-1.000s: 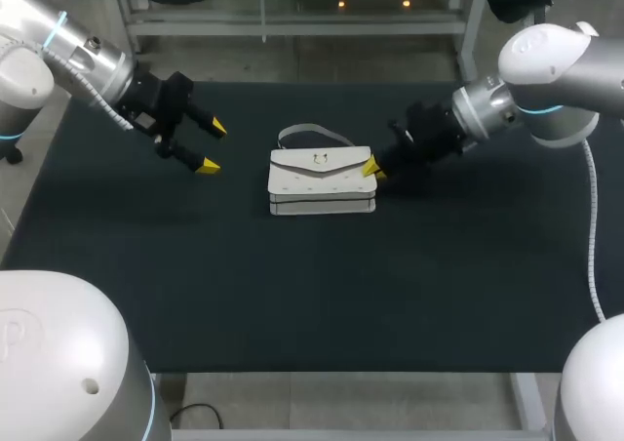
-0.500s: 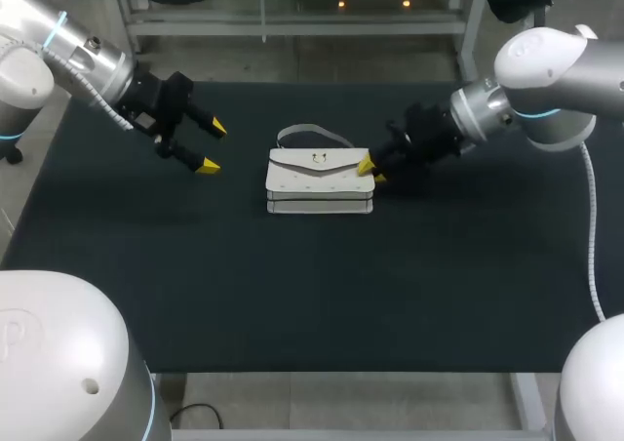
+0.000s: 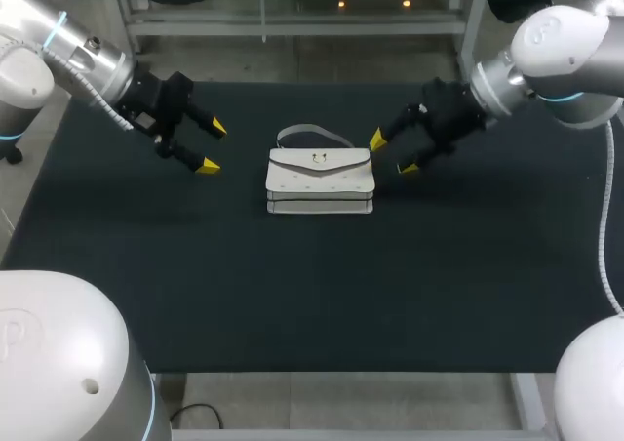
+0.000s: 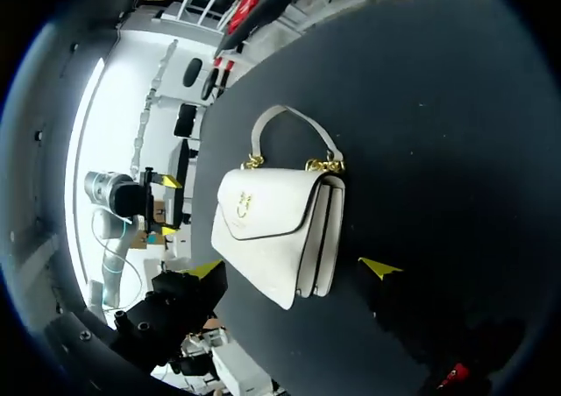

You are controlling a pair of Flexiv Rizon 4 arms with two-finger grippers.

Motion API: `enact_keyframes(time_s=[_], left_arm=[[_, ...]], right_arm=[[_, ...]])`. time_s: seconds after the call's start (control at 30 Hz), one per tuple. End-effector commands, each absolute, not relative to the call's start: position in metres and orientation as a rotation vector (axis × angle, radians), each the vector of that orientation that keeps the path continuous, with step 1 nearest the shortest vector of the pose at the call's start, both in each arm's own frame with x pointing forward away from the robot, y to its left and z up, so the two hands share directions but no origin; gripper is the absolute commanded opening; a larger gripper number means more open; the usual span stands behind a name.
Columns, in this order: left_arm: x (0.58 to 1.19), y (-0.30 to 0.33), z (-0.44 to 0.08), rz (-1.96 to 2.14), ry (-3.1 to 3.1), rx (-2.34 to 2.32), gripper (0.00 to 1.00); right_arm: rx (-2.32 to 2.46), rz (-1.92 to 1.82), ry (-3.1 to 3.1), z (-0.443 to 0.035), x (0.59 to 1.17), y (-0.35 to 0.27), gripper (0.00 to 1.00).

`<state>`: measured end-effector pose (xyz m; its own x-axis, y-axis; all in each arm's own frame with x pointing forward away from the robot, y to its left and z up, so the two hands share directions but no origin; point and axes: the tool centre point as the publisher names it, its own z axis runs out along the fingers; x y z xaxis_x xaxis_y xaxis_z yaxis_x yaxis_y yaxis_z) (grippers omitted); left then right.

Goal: Pick up the bag, open it, inspect its contents, close it, and place it on the opposite side

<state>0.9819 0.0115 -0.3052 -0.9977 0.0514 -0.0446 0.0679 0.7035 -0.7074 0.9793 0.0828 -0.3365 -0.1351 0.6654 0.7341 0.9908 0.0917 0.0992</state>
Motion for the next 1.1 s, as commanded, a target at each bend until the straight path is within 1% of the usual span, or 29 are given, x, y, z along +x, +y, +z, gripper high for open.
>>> enact_keyframes(time_s=[0.03,0.63,1.1], left_arm=[[0.982,0.011,-0.306,-1.199,2.876,0.100,1.00],[0.982,0.011,-0.306,-1.199,2.876,0.100,1.00],[0.982,0.011,-0.306,-1.199,2.876,0.100,1.00]], right_arm=[[-1.706,-0.759,-2.051,-0.308,0.968,0.077,1.00],[-1.372,-0.743,-2.685,-0.267,0.976,0.084,1.00],[-1.328,-0.720,-2.697,-0.266,0.976,0.085,1.00]])
